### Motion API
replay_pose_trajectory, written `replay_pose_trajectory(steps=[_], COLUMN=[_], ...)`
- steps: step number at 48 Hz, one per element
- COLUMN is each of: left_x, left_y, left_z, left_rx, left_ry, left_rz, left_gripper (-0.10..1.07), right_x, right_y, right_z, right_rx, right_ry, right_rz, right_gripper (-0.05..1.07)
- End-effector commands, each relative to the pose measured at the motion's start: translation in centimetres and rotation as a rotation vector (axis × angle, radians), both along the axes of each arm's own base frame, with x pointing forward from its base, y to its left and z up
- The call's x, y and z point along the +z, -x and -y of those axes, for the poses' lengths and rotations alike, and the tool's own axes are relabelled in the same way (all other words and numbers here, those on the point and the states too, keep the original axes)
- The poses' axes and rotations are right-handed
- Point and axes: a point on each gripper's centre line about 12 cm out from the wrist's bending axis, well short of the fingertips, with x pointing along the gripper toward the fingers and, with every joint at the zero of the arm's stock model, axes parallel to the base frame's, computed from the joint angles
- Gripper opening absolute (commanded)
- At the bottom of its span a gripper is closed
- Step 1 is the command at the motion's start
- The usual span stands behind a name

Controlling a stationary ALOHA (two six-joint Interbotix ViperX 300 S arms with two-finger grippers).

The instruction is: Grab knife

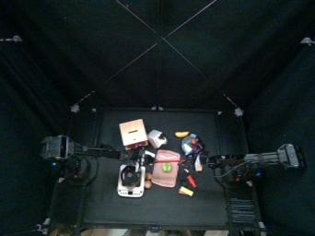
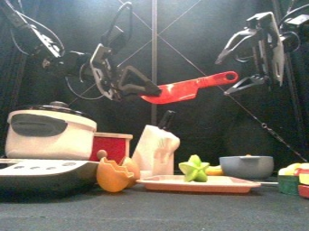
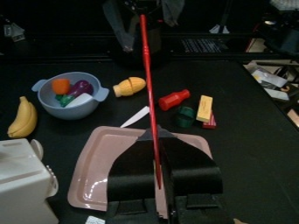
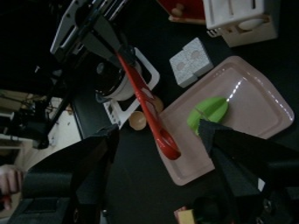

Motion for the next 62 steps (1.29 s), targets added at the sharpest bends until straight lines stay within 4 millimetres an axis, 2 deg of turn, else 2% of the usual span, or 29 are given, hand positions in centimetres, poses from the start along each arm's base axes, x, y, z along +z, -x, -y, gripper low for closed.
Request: replay_pose_trajectory(steps=[1, 10, 19, 25, 34, 40, 50, 62], left_x=[1.0, 1.1, 1.1, 1.2, 1.2, 1.2, 1.1, 0.7], left_y=[-0.1, -0.2, -0.2, -0.3, -0.3, -0.3, -0.5, -1.3], left_z=[0.0, 0.0, 0.0, 0.0, 0.0, 0.0, 0.0, -0.2], left_rx=[-0.002, -0.002, -0.001, -0.001, -0.001, -0.001, -0.003, -0.001], left_ry=[-0.004, -0.004, -0.003, -0.003, -0.003, -0.003, -0.006, -0.005], left_rz=[0.033, 0.036, 0.034, 0.037, 0.040, 0.040, 0.038, 0.029], left_gripper=[0.26, 0.26, 0.26, 0.26, 0.26, 0.26, 0.26, 0.26], right_x=[2.7, 5.5, 6.4, 7.4, 4.2, 2.4, 0.9, 0.0], right_y=[0.2, 0.7, 1.6, 1.7, 0.5, -0.4, -1.0, -2.2], right_z=[-0.3, -0.3, 0.4, 1.4, 0.7, 0.2, 0.7, 1.4], right_rx=[-0.028, -0.062, 0.008, 0.112, 0.317, 0.377, 0.368, 0.362], right_ry=[-0.008, 0.019, 0.152, 0.291, 0.491, 0.537, 0.584, 0.620], right_rz=[0.025, -0.045, -0.286, -0.327, -0.318, -0.265, -0.235, -0.257], right_gripper=[1.01, 1.01, 1.01, 1.01, 1.01, 1.01, 1.00, 1.00])
